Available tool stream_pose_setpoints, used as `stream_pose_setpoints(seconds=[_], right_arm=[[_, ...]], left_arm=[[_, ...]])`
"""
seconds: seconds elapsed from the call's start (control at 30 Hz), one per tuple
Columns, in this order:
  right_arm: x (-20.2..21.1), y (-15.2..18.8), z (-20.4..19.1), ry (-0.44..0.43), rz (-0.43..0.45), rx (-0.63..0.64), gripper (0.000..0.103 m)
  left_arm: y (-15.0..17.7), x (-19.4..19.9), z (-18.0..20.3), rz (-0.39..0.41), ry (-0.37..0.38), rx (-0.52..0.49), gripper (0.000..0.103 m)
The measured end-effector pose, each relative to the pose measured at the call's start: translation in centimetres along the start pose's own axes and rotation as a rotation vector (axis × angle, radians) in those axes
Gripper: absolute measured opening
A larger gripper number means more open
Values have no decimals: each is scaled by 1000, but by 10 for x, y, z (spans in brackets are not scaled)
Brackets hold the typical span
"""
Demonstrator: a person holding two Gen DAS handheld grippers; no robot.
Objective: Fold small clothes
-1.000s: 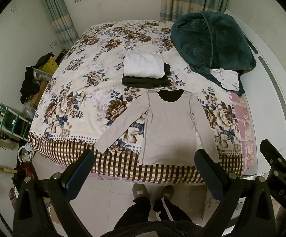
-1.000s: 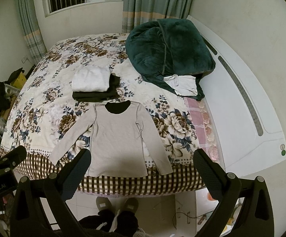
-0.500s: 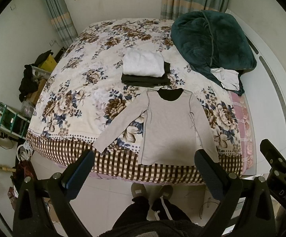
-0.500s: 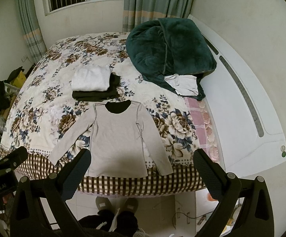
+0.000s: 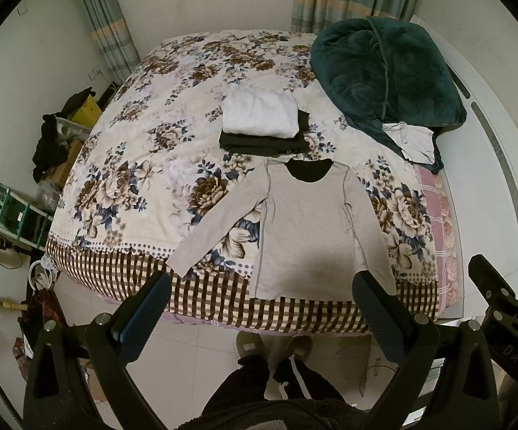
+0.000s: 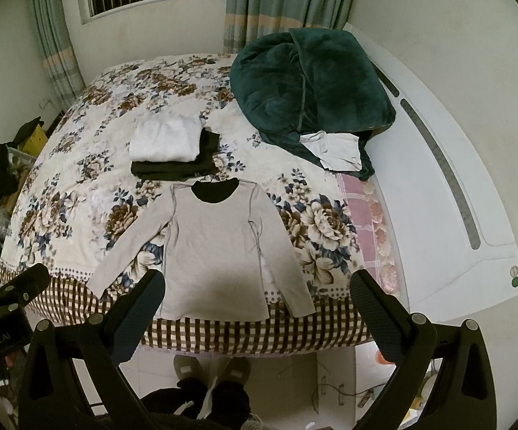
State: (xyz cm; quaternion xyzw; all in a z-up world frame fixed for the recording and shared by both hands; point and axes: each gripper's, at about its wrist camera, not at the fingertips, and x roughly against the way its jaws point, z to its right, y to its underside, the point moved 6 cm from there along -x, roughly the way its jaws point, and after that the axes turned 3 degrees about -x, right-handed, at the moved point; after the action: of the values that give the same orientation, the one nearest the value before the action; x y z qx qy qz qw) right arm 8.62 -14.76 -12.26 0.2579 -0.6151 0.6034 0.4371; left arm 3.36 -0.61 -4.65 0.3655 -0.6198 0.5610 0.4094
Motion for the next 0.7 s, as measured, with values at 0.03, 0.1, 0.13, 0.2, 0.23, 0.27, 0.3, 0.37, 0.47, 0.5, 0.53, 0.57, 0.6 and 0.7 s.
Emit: stream_pose_setpoints(seconds=[0.03, 0.1, 0.13, 0.2, 0.23, 0.27, 0.3, 0.37, 0.47, 0.5, 0.53, 0.57, 0.6, 0.7], right_arm=[[0, 0, -1, 1, -1, 0, 103], [0, 0, 0, 0, -1, -1, 103], [2, 0, 0, 1, -2, -1, 103], [-9, 1, -5, 1, -4, 2, 103], [-13, 3, -8, 1, -7, 1, 103], [-13, 4, -9, 1, -9, 1, 103], [-18, 5, -10, 2, -10, 1, 103], [-18, 5, -10, 2, -9, -1, 103], [-19, 5, -11, 2, -9, -1, 103], [-18, 4, -9, 1, -10, 0, 103], [-18, 3, -9, 1, -10, 0, 103], [-18, 2, -9, 1, -10, -1, 103], [-19, 3, -9, 0, -9, -6, 103], [-24, 5, -8, -15, -6, -42, 103]], left_arm=[[0, 0, -1, 1, -1, -1, 103], [0, 0, -1, -1, 1, -1, 103], [0, 0, -1, -1, 1, -1, 103], [0, -2, 0, -2, 2, -2, 103], [0, -2, 0, -3, 2, -2, 103], [1, -2, 0, -3, 2, -2, 103], [1, -2, 1, -2, 3, -2, 103], [0, -3, 1, -3, 2, -1, 103], [-1, -3, 0, -4, 3, 1, 103], [-1, -3, 0, -3, 4, 2, 103], [-2, -3, 0, -2, 5, 1, 103], [-2, -4, 1, 3, 9, 2, 103], [-3, -4, 2, 9, 13, 3, 103], [-6, -12, 4, 34, 41, 6, 103]])
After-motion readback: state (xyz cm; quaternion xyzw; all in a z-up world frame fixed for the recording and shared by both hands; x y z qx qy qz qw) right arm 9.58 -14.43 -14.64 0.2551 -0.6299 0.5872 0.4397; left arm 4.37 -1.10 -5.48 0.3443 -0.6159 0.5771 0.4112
